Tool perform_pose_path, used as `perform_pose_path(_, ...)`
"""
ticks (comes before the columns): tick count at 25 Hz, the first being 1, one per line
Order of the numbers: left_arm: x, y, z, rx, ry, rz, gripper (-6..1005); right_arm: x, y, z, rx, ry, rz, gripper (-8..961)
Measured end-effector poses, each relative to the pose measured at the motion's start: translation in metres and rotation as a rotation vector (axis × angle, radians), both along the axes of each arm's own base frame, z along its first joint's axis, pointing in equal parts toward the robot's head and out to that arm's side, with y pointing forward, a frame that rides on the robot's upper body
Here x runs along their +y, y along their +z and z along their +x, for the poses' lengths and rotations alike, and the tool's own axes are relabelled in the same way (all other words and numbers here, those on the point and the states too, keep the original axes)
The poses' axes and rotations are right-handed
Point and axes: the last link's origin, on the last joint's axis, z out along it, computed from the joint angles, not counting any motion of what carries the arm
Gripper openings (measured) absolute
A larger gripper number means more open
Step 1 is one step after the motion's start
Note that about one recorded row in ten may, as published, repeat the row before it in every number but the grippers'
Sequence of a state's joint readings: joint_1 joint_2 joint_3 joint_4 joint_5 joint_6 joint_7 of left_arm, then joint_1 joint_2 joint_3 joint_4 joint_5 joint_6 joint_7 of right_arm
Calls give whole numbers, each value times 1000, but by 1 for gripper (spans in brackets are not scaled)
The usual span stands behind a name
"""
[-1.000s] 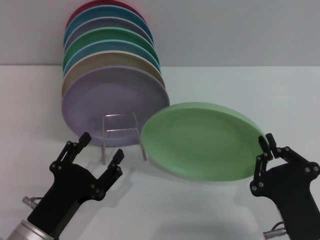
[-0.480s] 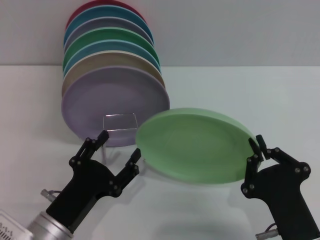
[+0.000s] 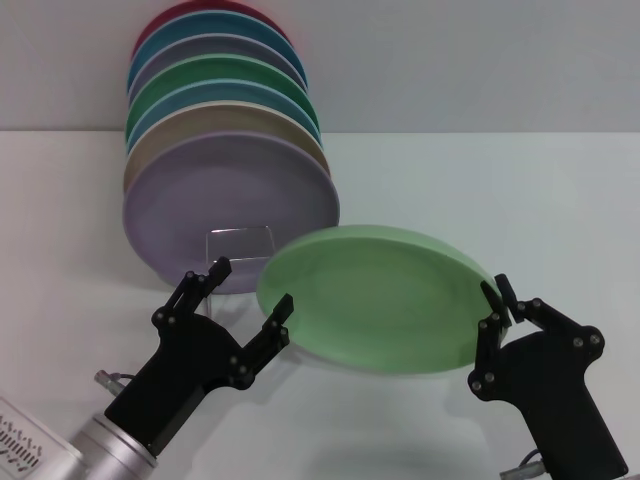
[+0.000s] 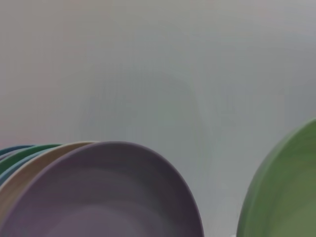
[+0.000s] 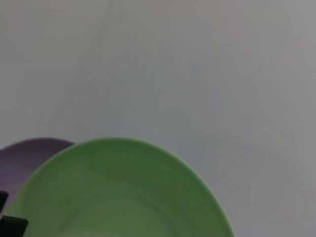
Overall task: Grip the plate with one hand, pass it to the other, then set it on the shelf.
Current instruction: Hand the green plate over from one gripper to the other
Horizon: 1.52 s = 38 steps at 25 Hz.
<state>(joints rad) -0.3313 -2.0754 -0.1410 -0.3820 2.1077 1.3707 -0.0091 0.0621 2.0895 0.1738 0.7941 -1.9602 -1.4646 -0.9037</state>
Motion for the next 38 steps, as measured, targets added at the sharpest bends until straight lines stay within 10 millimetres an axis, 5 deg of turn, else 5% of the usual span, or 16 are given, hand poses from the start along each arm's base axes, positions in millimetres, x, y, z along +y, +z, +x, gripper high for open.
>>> perform_pose_path(8, 1, 1, -2, 14, 0, 6, 799, 0, -2, 0, -3, -1, -9, 20)
perform_pose_path(11, 1, 0, -2, 17, 2, 5, 638, 0, -2, 0, -3, -1, -9, 20)
perform_pose_path(28, 4, -1, -1, 22, 1, -2, 217, 1, -2, -1, -1, 2, -13, 20)
perform_pose_path(38, 4, -1, 0, 20, -1, -2, 192, 4, -3, -2, 3, 3, -21, 19)
